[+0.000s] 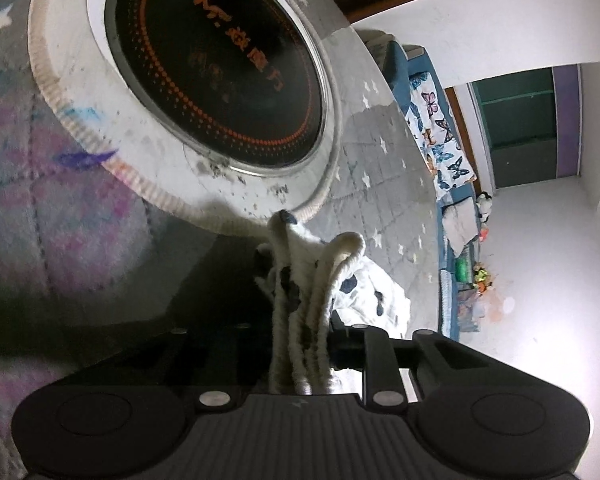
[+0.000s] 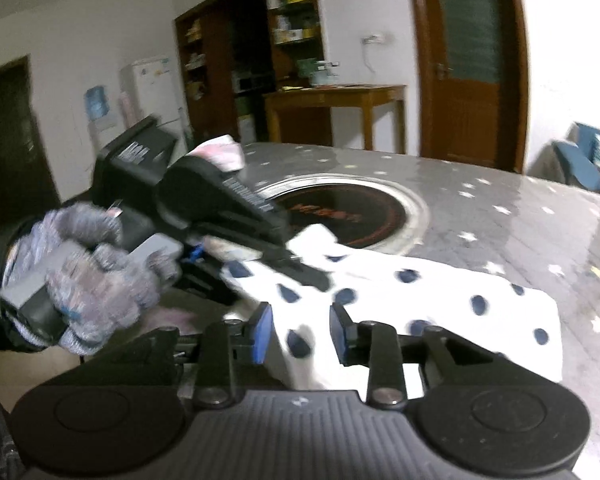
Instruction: Fold clothes
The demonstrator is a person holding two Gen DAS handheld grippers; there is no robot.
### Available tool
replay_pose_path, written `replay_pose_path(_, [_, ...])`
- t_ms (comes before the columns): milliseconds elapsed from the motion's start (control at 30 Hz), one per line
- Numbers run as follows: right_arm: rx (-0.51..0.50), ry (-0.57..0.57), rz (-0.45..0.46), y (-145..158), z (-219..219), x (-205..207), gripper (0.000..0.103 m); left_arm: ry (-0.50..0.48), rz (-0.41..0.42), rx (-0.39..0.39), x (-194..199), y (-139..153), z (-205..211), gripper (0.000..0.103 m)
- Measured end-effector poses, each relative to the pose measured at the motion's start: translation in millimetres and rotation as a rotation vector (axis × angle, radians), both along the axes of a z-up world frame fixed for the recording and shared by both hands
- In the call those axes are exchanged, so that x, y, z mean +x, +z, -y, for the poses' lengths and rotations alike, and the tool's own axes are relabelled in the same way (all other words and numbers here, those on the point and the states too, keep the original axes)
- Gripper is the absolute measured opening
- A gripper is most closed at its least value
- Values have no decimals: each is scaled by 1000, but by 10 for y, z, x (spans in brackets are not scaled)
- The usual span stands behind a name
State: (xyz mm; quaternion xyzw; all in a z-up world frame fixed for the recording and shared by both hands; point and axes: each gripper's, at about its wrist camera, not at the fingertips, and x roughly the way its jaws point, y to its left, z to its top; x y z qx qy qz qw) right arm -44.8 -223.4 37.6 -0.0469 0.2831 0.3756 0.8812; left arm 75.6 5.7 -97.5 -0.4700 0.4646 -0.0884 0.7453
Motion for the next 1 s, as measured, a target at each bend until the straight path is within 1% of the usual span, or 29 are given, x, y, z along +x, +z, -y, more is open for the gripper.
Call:
replay_pose_path(67, [2,-54,-14,11,136,77,32,1,1,9,12,-12,-9,25])
replay_pose_path(167, [-31,-177,-35,-19,368,264,32,-6,16,30,11,6,1,25])
replay_pose_path(300, [-82,-354,-59,-135,680,579,32,-11,27,48,27,18,15,25])
replay_pose_path(333, [-80,-398,-72,-182,761,662,32,-14,30,52,31,21,19,25])
replay_pose_path(400, [-64,-446,-107,-260,887,807,33,-25,42,77,38,41,35,25])
replay_pose_path(467, [-39,-474,-153,-361,995,932,33,-37,53,103,52,65,70,25])
replay_pose_path(567, [11,-474,-216,-472,1043,1053,33,-54,67,133,71,98,92,25])
replay_pose_path(633, [25,-467,-226,-528,1015,1078,33,-65,78,155,82,124,100,25])
replay_pose_path(667, [29,-462,-225,-539,996,1076,32,-70,83,167,90,134,106,25])
replay_pose_path(700, [32,-458,-227,-545,975,1073,25,-75,88,178,99,144,116,25])
replay_pose_path(733, [34,-456,-227,-548,955,1070,21,-81,93,190,98,159,121,25])
replay_pose_path(767, [34,-456,-223,-540,946,1063,14,-88,99,203,96,175,126,25])
replay_pose_path(800, [33,-456,-218,-531,936,1055,9,-95,107,215,94,195,134,25])
replay_pose_path(867, [32,-457,-201,-497,928,1041,6,-110,125,243,100,243,157,25])
replay_pose_path(1000, [39,-464,-148,-348,946,1042,5,-139,165,289,164,370,226,25])
